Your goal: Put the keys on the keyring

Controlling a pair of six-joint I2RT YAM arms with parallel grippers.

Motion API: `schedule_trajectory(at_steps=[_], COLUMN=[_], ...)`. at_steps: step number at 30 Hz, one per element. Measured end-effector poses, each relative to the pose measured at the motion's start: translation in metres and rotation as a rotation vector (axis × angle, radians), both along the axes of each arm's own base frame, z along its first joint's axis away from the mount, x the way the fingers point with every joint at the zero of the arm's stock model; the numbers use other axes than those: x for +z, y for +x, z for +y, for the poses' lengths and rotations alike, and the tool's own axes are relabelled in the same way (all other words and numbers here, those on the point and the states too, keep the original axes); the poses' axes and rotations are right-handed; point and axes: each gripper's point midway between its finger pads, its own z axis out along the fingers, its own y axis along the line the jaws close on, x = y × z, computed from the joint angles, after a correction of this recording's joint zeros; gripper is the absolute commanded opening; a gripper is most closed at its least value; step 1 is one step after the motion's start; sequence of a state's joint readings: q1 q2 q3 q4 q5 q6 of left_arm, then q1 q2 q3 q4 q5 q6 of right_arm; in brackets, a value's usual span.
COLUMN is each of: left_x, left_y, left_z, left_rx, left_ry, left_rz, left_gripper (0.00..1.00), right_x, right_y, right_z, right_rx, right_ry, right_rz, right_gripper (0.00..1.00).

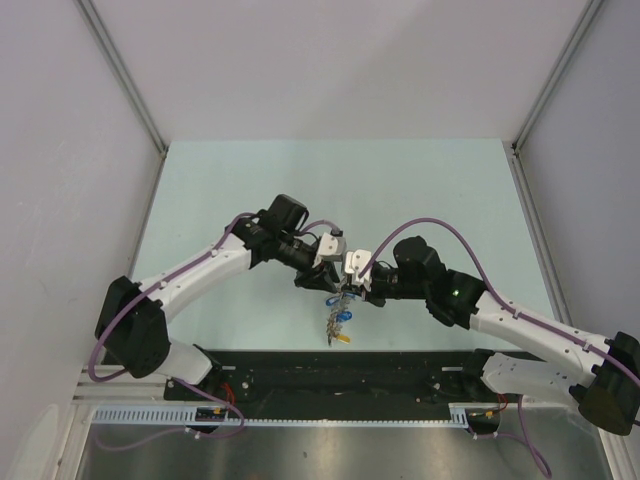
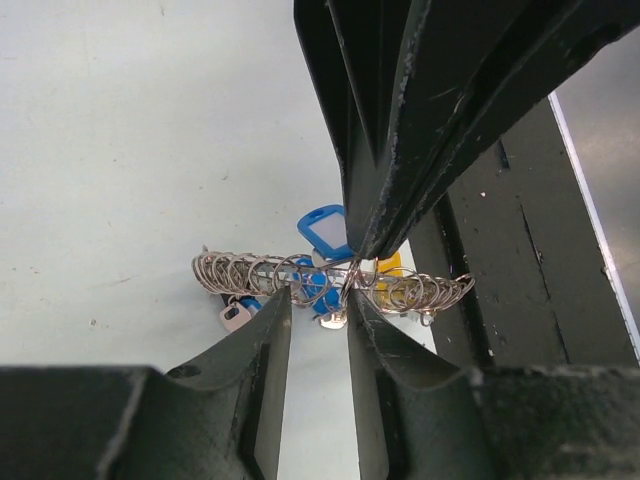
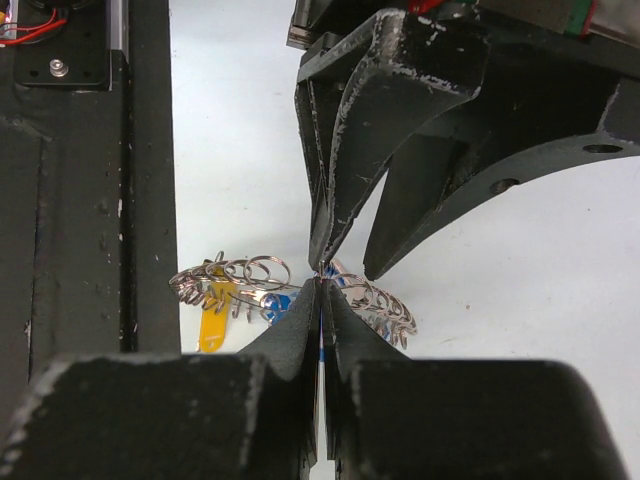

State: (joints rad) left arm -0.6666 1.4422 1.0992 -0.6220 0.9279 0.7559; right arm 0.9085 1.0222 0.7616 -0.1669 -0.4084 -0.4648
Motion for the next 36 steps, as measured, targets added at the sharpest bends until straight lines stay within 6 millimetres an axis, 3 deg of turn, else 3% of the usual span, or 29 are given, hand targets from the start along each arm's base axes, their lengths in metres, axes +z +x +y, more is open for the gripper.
schedule_trajectory(at_steps=[16,19,20,21,29,36], left_x=[0.002,0.002,0.003,0.003,0.006,0.024], left_y=[-0.005,-0.005,-0.006,-0.006,-0.012,-0.025], left_z=[-0.004,-0.005,-0.005,-0.005,-0.006,-0.002], left_rx=[-0.027,-0.028,-0.029,-0.031,-0.013,0.073], left_ry=[-0.020,-0.020,-0.022,-0.024,-0.048,-0.171], left_rz=[0.011,0.012,0.013,0.016,0.048,0.052], left_gripper=[0.22,0.12,0.02,0.00,0.00,0.00], right_x=[0.000,0.000,-0.001,-0.001,0.001,0.014], right_y=[0.000,0.000,0.000,0.000,0.003,-0.002], right_z=[0.000,0.000,0.000,0.000,-0.004,-0.012], right_rx=[0.000,0.000,-0.001,-0.001,-0.031,-0.050], right_ry=[-0.001,-0.002,-0.002,-0.003,-0.012,0.006], right_rz=[0.001,0.002,0.002,0.002,-0.006,-0.023], right_gripper=[0.00,0.00,0.00,0.00,0.00,0.00])
